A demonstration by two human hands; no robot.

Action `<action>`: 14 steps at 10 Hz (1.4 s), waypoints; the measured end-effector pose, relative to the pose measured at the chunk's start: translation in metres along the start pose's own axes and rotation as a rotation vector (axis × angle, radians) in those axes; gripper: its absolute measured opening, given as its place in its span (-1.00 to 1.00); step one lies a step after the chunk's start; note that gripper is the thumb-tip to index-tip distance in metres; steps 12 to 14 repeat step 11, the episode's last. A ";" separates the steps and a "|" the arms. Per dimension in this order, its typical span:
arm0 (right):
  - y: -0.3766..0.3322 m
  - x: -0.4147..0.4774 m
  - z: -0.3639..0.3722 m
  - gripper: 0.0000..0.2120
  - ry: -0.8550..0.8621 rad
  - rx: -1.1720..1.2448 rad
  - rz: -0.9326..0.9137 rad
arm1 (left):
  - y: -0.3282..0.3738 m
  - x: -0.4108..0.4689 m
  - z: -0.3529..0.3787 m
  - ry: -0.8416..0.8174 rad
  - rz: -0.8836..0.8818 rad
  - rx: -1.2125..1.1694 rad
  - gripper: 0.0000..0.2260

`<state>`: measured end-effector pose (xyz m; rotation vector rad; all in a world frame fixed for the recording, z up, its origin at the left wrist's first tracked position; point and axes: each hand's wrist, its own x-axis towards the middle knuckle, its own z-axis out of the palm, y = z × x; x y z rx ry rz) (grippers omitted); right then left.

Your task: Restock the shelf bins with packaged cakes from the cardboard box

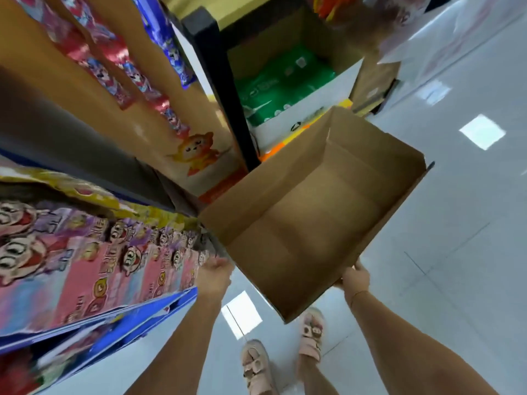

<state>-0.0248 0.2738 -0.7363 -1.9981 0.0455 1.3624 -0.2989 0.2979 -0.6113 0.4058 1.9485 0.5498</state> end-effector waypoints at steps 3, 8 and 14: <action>0.072 0.011 0.071 -0.39 -0.050 0.179 0.161 | -0.051 0.028 -0.013 -0.002 -0.104 0.032 -0.88; 0.056 0.032 0.089 -0.39 -0.363 -0.212 0.255 | -0.064 0.023 -0.018 0.013 -0.048 0.172 -0.80; -0.021 -0.027 0.080 -0.57 -0.467 -0.536 0.118 | -0.005 -0.026 -0.020 -0.063 0.238 0.316 -0.83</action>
